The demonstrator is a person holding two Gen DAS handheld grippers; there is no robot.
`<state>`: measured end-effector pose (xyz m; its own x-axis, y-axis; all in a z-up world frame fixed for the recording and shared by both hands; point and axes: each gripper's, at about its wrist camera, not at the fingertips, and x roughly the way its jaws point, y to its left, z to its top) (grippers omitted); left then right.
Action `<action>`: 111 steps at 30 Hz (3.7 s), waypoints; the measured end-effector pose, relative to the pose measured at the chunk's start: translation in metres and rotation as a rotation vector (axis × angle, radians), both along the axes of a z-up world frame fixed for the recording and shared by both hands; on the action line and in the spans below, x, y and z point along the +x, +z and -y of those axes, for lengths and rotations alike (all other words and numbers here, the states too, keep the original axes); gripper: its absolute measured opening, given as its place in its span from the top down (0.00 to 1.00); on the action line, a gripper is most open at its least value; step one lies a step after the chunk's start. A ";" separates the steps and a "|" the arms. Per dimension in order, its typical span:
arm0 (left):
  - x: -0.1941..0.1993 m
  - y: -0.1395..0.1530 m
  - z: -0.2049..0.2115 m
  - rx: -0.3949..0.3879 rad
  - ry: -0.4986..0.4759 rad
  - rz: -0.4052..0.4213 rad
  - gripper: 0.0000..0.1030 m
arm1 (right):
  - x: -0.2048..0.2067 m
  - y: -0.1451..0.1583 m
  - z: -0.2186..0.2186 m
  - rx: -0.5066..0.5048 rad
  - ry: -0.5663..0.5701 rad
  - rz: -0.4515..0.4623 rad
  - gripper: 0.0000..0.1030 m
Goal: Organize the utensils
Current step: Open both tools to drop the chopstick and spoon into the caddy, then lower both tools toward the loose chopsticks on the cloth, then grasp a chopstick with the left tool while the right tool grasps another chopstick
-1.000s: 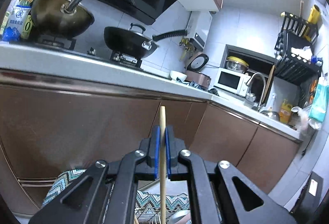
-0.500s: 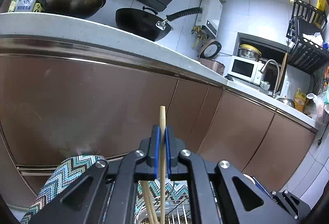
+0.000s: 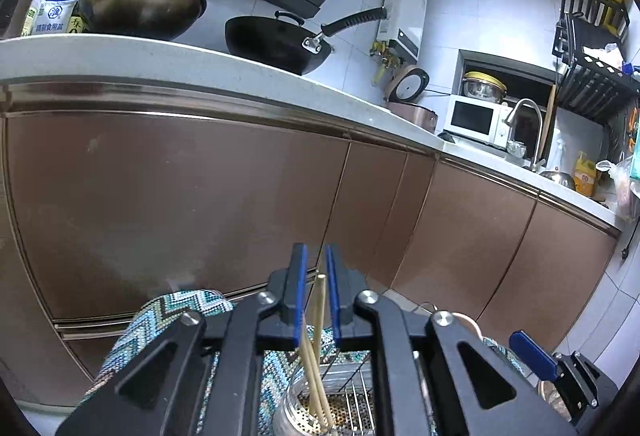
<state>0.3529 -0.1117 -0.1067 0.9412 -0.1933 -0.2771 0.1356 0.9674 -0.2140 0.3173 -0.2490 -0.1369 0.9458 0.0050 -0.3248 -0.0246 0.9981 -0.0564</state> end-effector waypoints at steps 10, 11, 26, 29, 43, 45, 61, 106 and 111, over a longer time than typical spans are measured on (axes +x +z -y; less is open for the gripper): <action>-0.048 0.028 -0.017 0.059 0.006 0.024 0.61 | -0.034 0.016 0.002 0.032 -0.016 -0.005 0.67; -0.055 0.030 -0.020 0.065 0.006 0.027 0.60 | -0.039 0.017 0.003 0.035 -0.018 -0.005 0.67; -0.139 0.064 -0.068 0.110 0.048 0.018 0.59 | -0.110 0.047 0.008 0.083 -0.031 0.017 0.63; -0.152 0.067 -0.076 0.122 0.053 0.009 0.59 | -0.123 0.051 0.008 0.092 -0.031 0.019 0.63; -0.190 0.066 -0.116 0.105 0.089 -0.080 0.59 | -0.168 0.059 0.013 0.151 -0.031 0.012 0.62; -0.193 0.065 -0.122 0.105 0.094 -0.100 0.59 | -0.172 0.058 0.013 0.160 -0.031 0.006 0.62; -0.198 0.051 -0.142 0.118 0.086 -0.196 0.59 | -0.179 0.051 0.000 0.174 0.007 -0.054 0.63; 0.009 -0.153 -0.067 0.241 -0.315 -0.974 0.81 | 0.021 -0.134 -0.090 0.248 0.231 -0.845 0.80; 0.020 -0.161 -0.058 0.285 -0.318 -0.986 0.83 | 0.028 -0.137 -0.095 0.227 0.223 -0.859 0.84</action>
